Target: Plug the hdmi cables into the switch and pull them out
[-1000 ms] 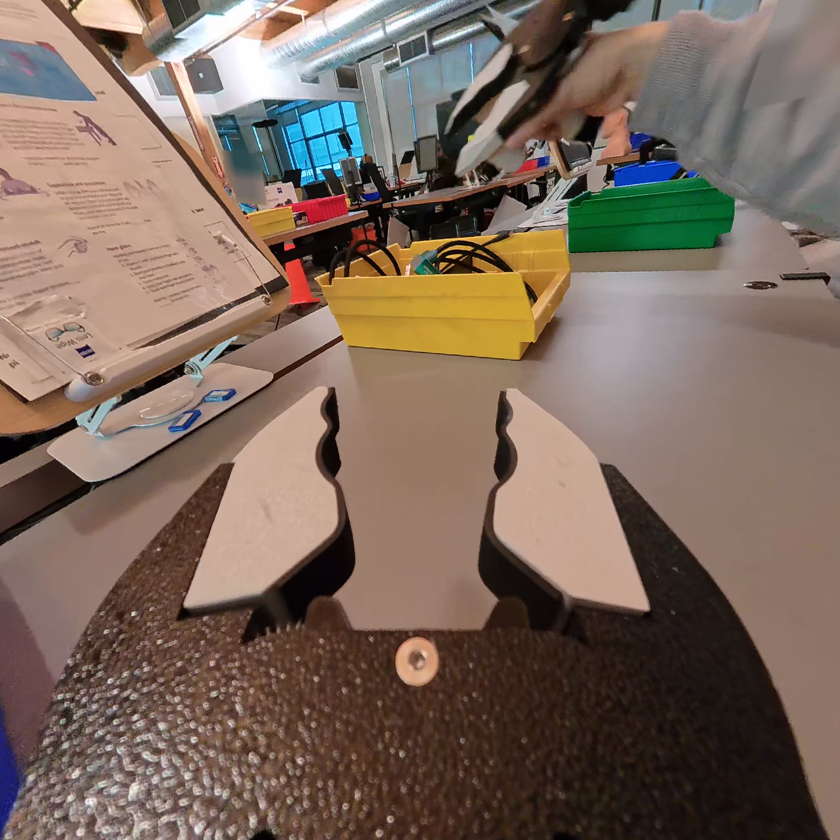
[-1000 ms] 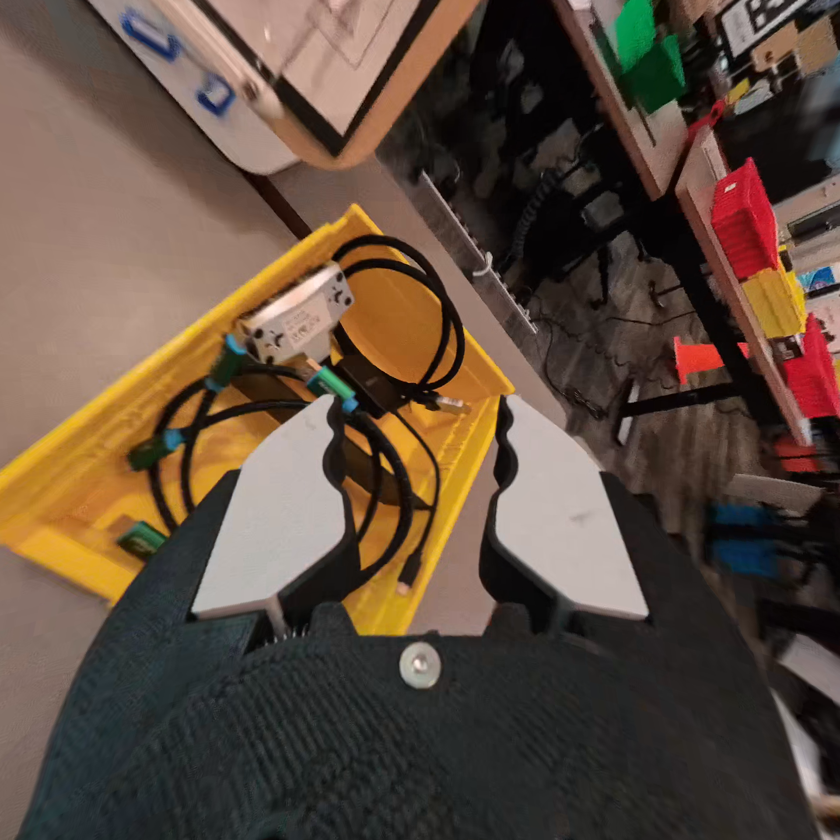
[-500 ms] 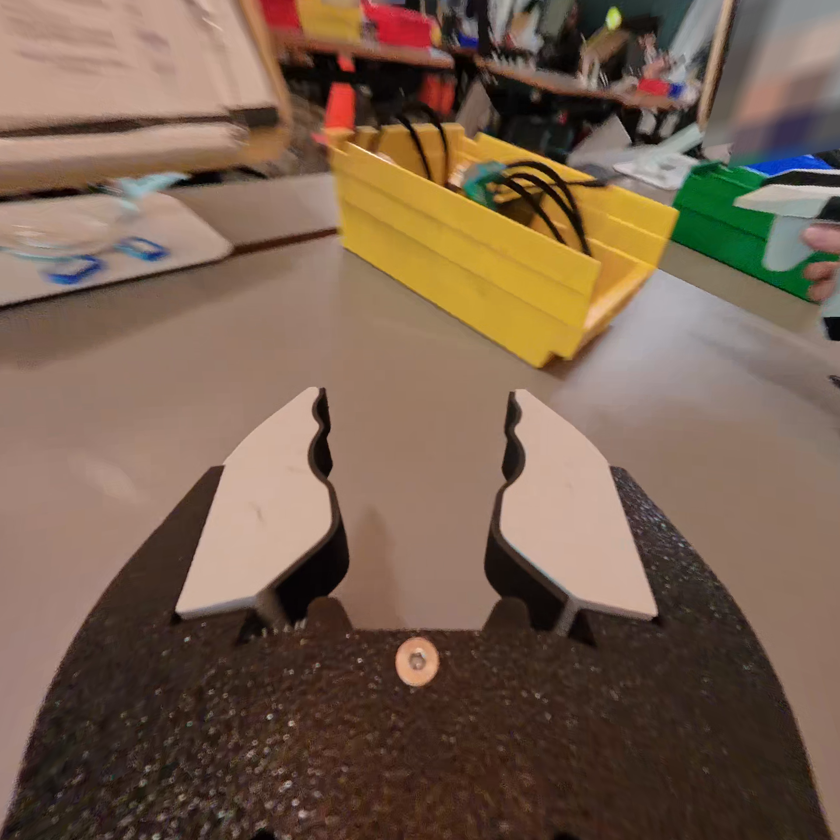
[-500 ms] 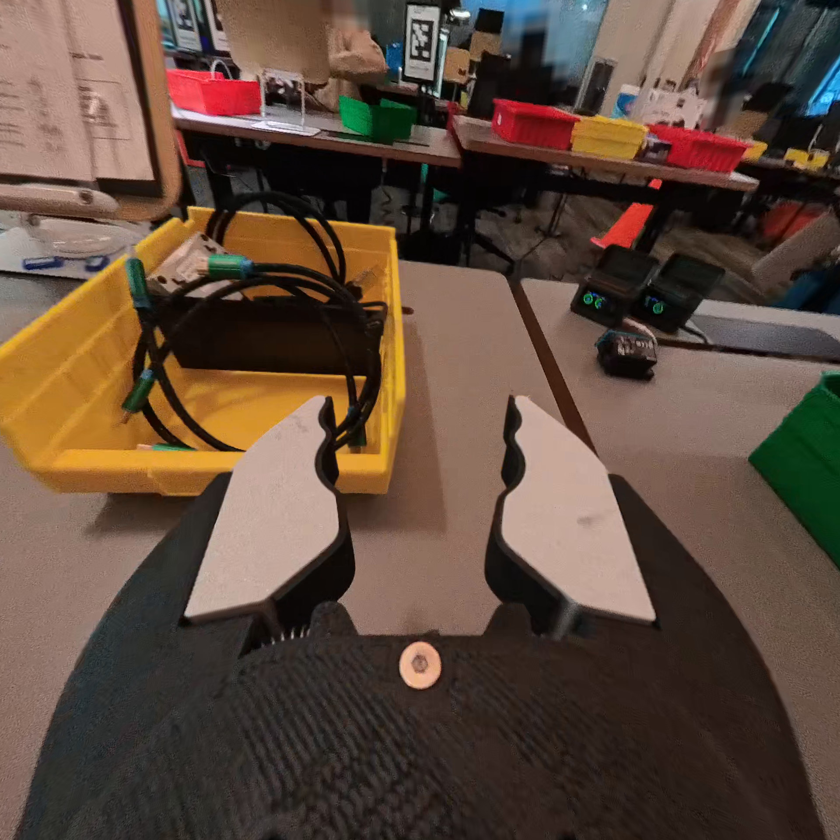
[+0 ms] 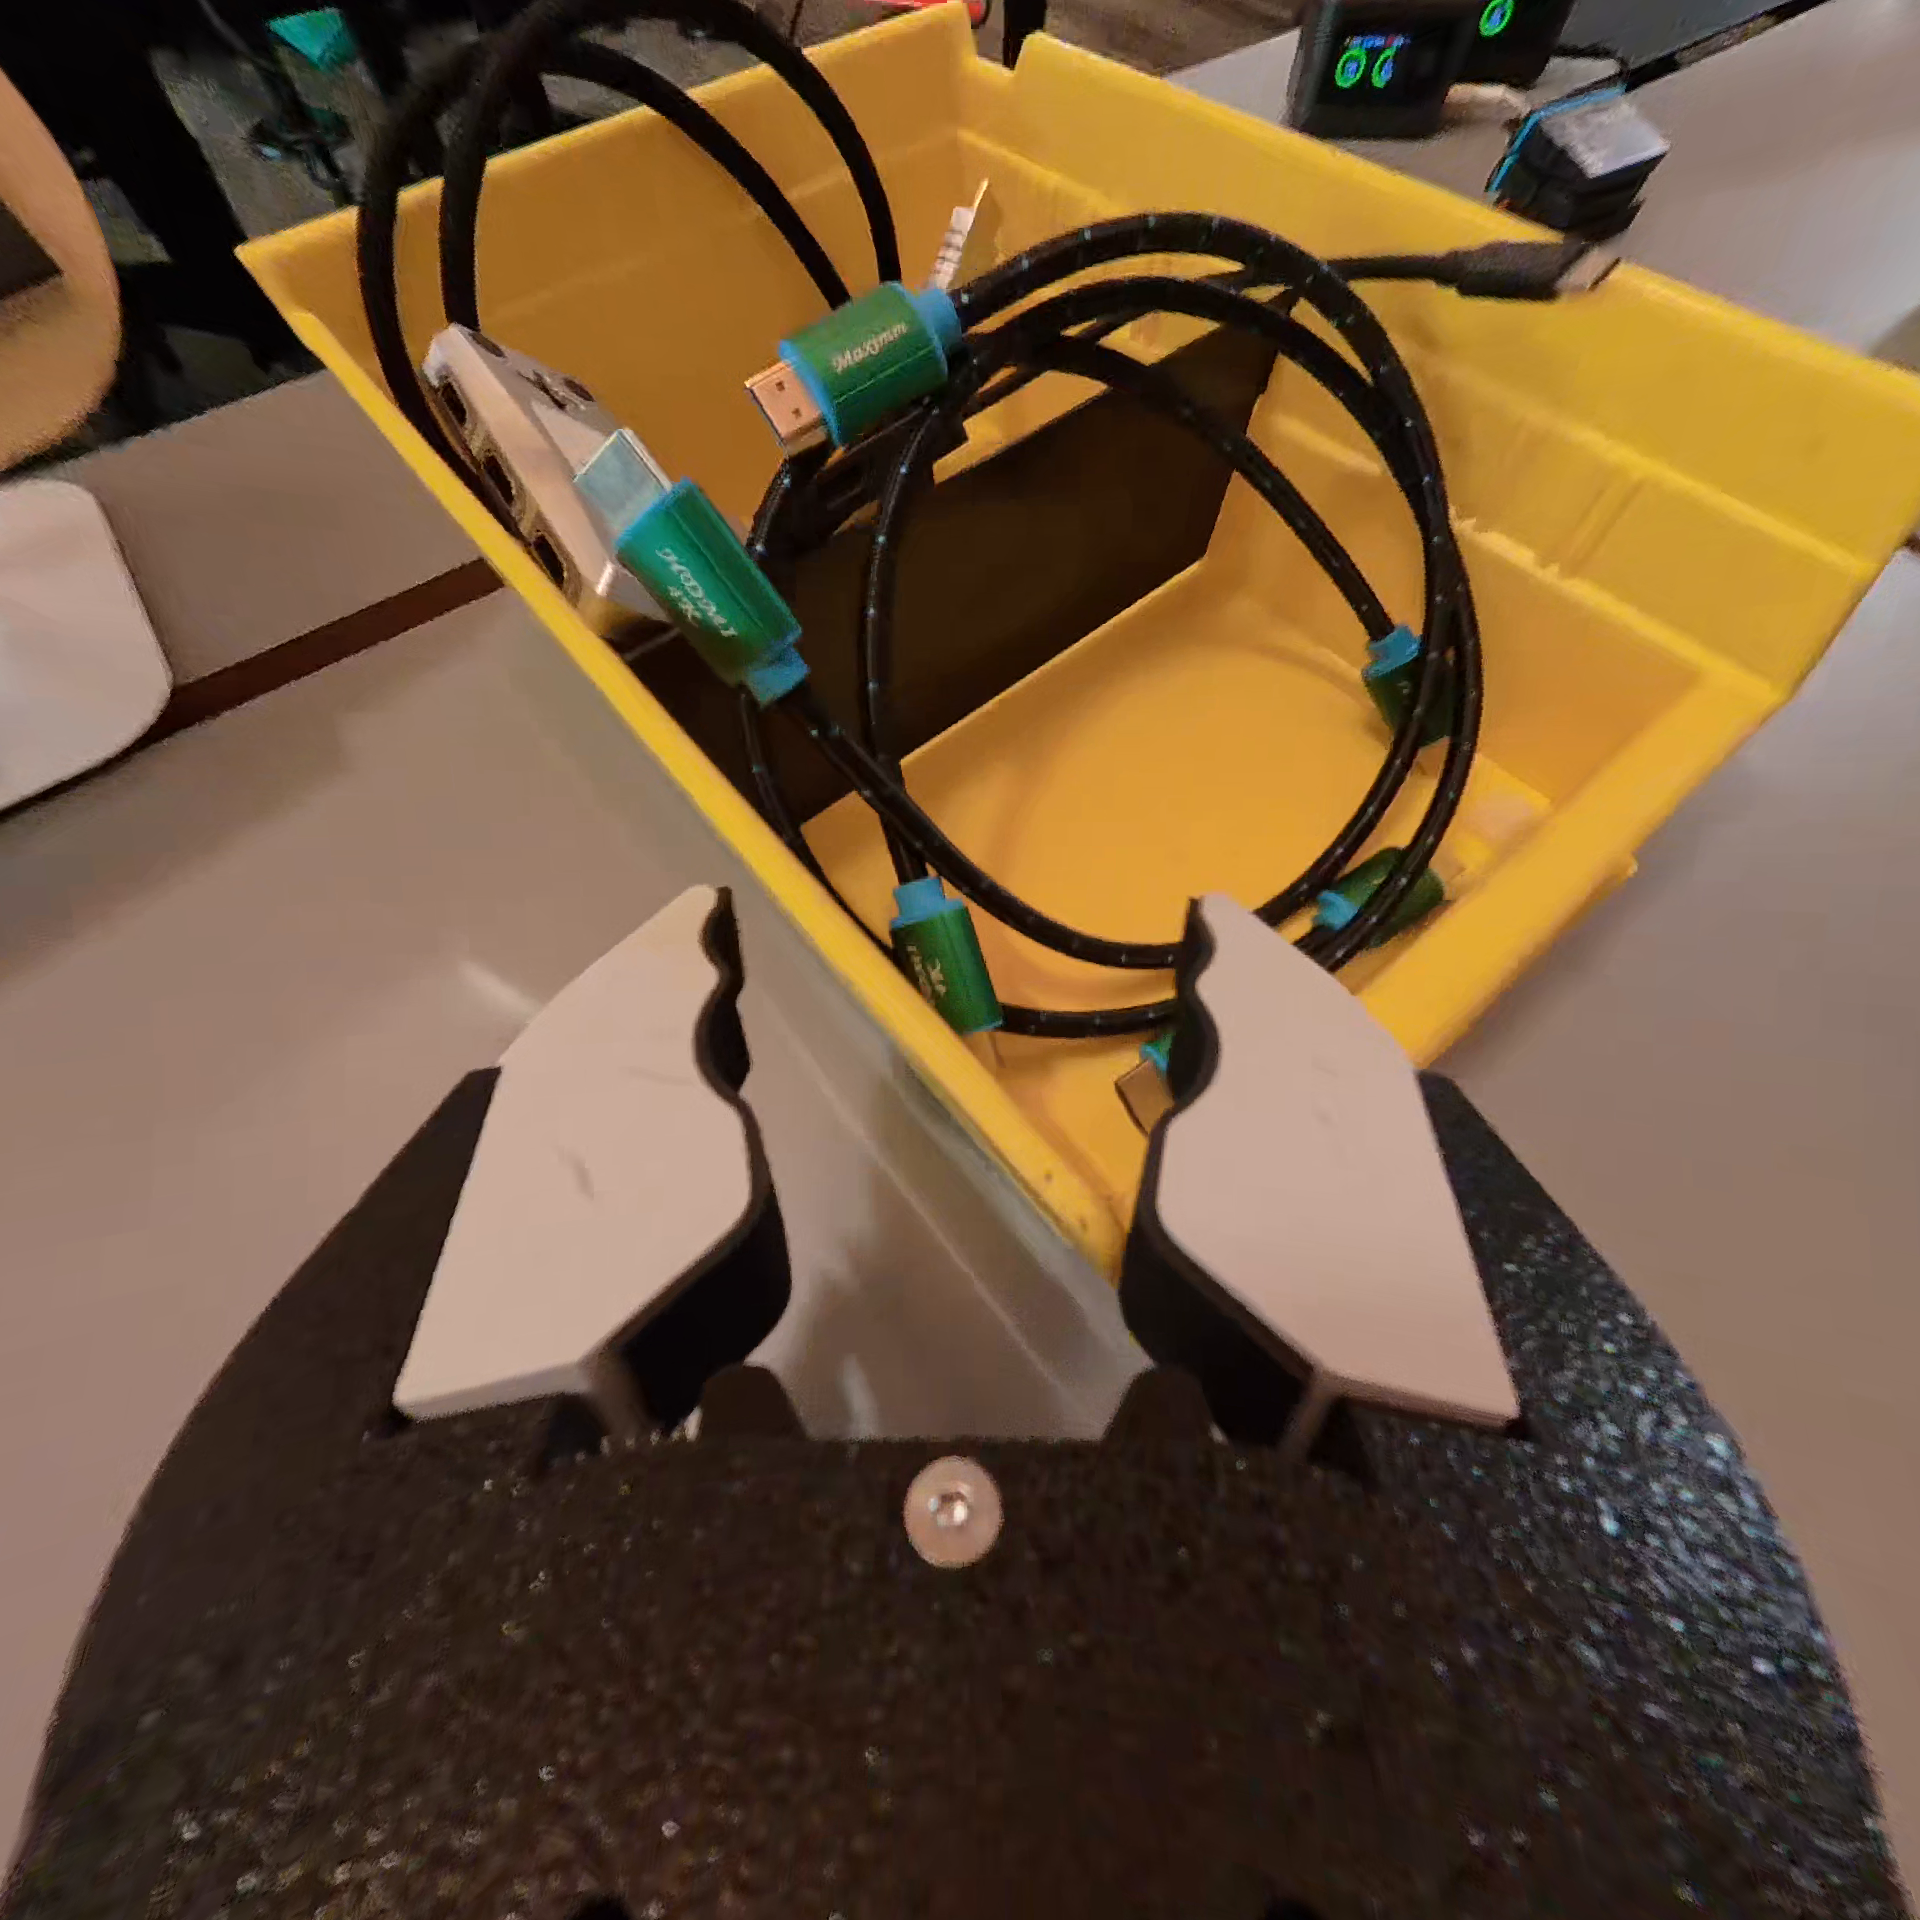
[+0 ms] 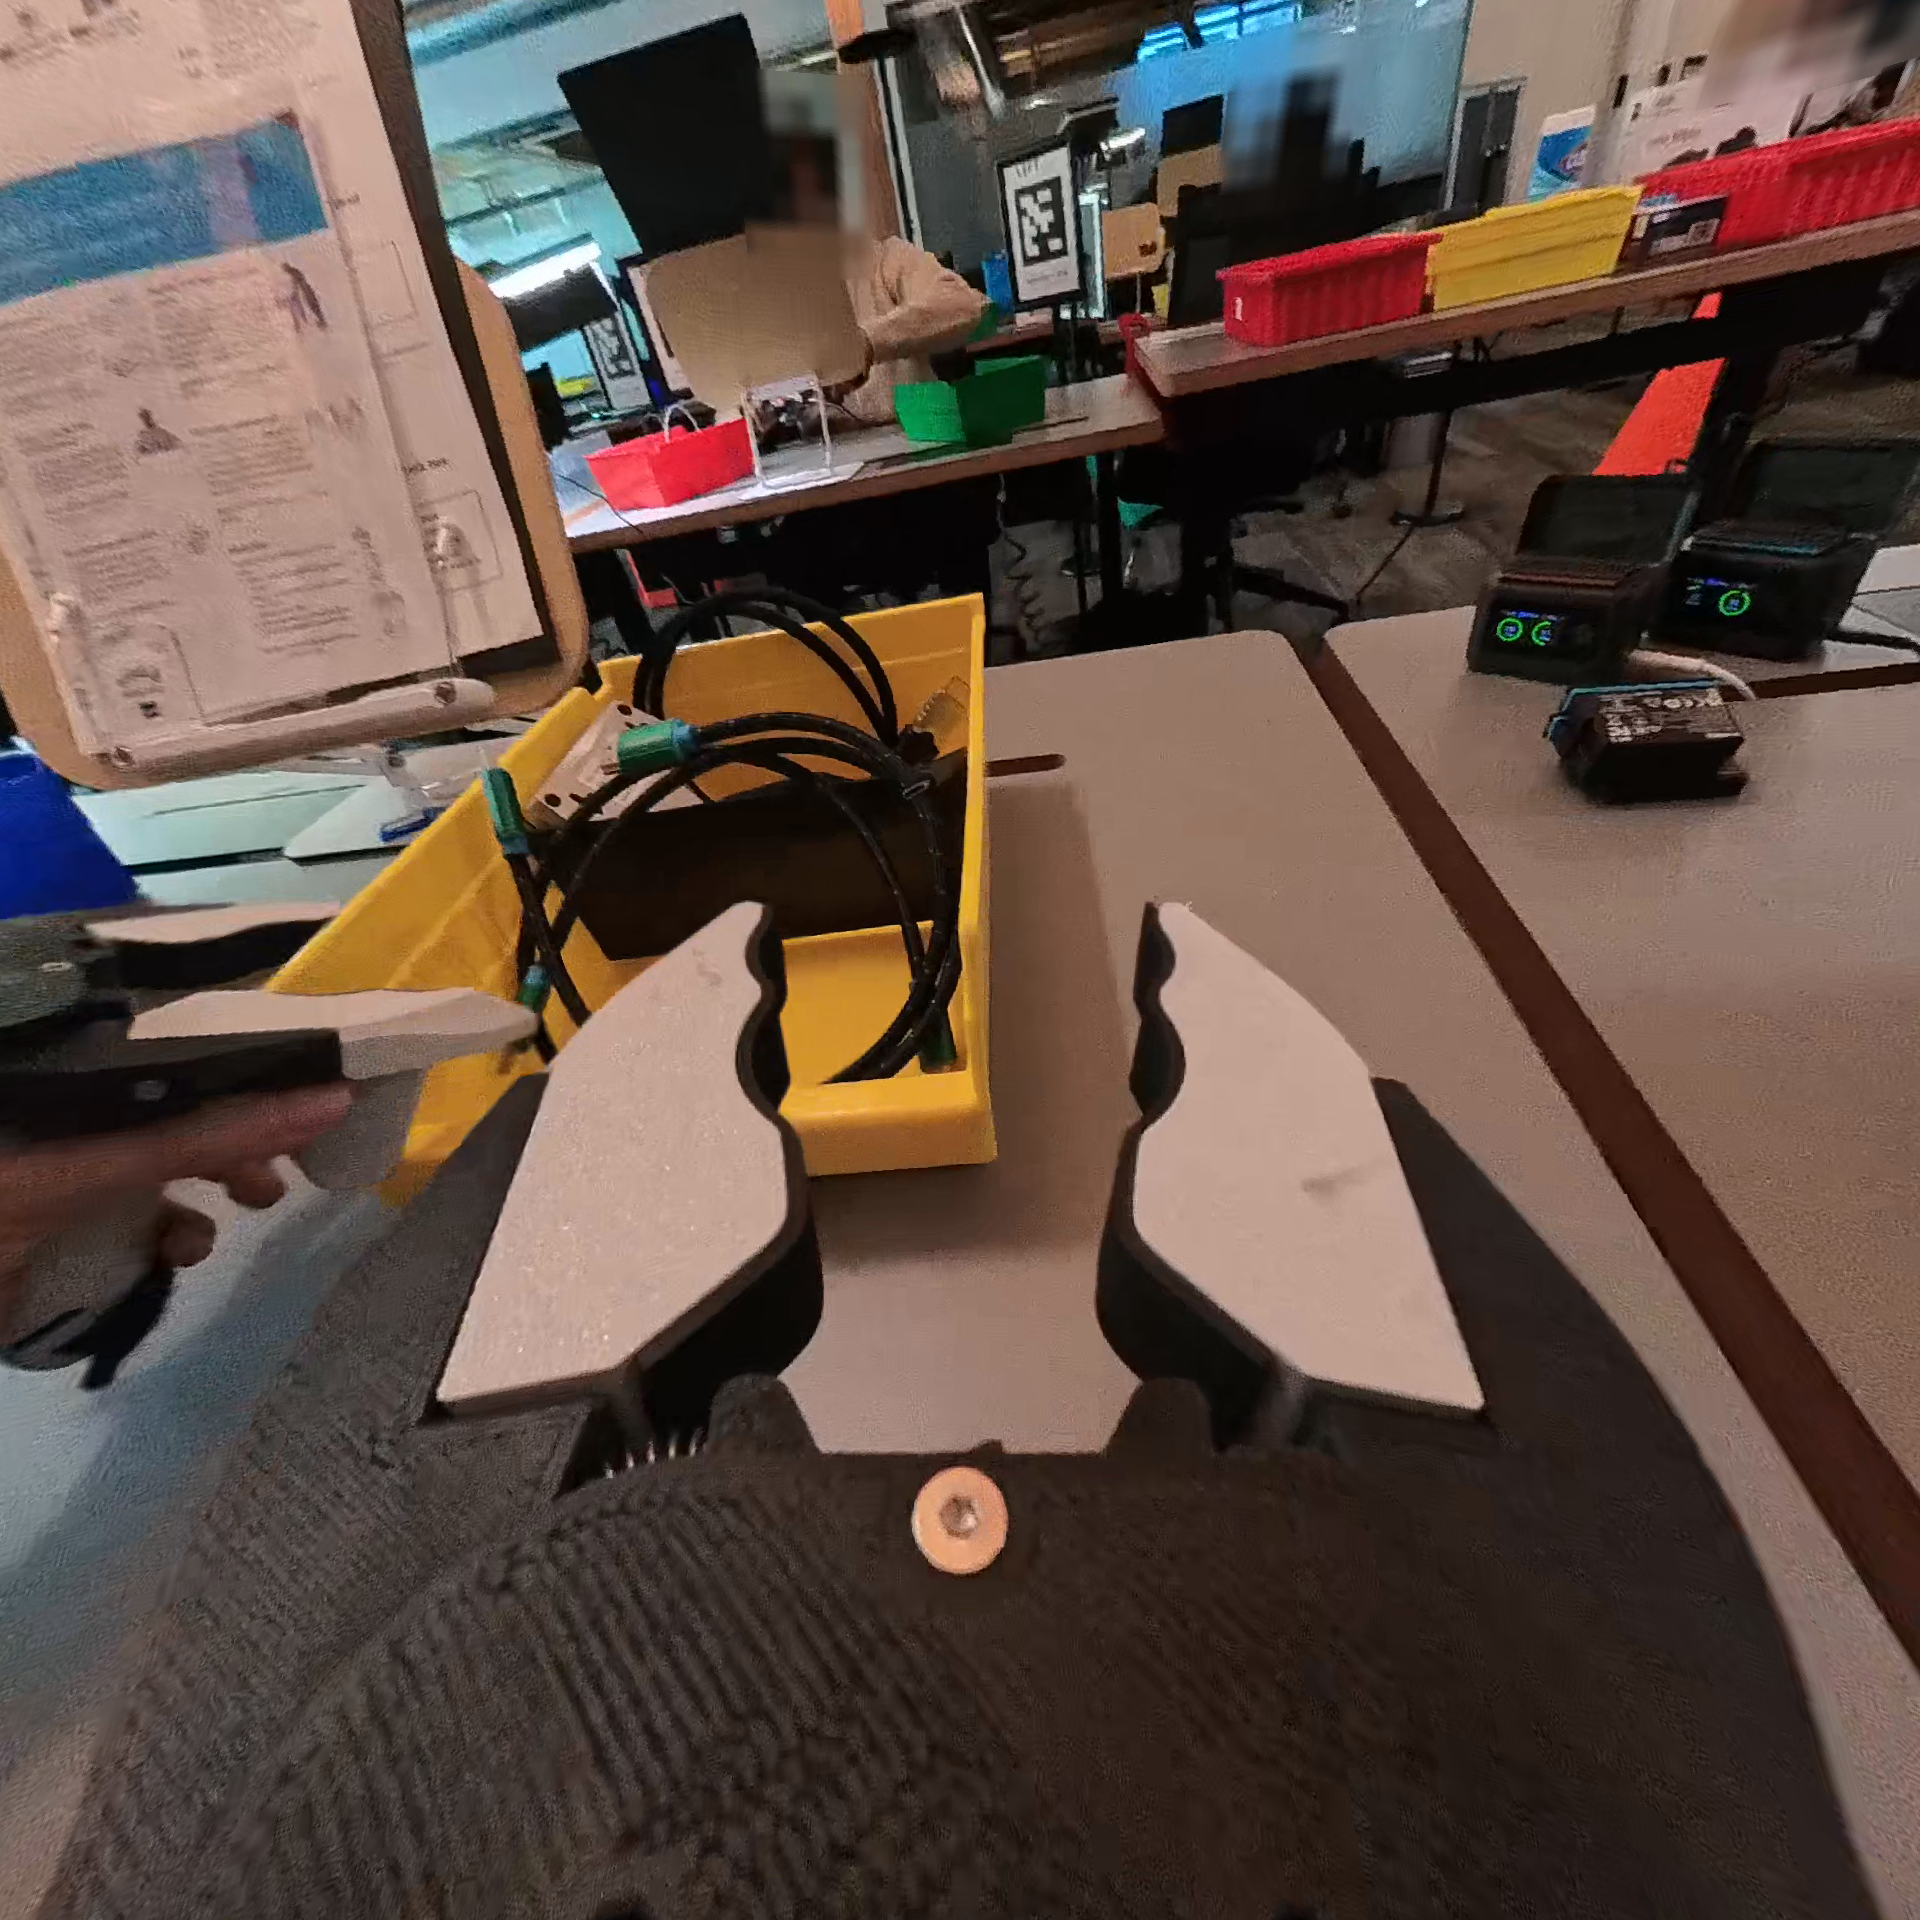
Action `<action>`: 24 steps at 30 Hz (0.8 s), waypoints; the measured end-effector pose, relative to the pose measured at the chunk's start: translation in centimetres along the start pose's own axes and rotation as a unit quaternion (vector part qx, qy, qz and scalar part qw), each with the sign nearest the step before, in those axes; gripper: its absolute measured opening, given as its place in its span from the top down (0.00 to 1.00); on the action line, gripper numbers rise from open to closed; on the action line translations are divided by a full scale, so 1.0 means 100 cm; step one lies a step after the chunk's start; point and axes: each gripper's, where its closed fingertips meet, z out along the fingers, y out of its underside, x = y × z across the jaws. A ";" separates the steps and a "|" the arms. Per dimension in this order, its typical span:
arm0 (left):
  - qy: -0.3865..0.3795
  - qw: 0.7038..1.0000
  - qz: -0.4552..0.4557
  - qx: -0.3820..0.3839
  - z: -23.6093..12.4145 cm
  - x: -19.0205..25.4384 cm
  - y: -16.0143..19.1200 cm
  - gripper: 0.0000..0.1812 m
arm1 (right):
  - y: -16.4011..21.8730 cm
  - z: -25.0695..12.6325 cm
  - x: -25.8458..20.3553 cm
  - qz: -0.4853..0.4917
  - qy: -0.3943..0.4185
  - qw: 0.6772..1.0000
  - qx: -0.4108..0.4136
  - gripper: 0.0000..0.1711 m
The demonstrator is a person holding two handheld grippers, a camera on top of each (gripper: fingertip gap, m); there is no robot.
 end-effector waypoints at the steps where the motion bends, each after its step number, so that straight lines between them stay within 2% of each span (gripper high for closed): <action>1: 0.012 1.000 -0.009 -0.001 0.001 0.000 -0.001 0.63 | -0.003 -0.001 -0.003 -0.001 -0.004 1.000 0.005 0.62; 4: -0.024 1.000 -0.015 0.005 -0.006 -0.026 -0.001 0.80 | -0.009 -0.002 -0.011 -0.017 -0.004 1.000 0.013 0.64; 7: -0.088 0.996 0.005 0.017 -0.025 -0.076 0.007 0.97 | -0.013 0.000 -0.023 -0.039 -0.015 0.999 0.011 0.65; 13: -0.041 0.998 0.036 0.034 -0.095 -0.132 0.049 0.97 | -0.019 0.003 -0.072 -0.109 -0.046 0.993 -0.003 0.65; 17: -0.045 0.998 0.035 0.034 -0.157 -0.162 0.086 0.97 | 0.001 0.013 -0.130 -0.173 -0.103 0.978 -0.050 0.63; 20: -0.056 0.997 0.028 0.041 -0.205 -0.182 0.114 0.97 | 0.014 0.018 -0.199 -0.166 -0.184 0.967 -0.060 0.58; 24: -0.083 0.995 0.021 0.055 -0.263 -0.204 0.147 0.97 | 0.016 0.012 -0.310 -0.178 -0.305 0.934 -0.058 0.48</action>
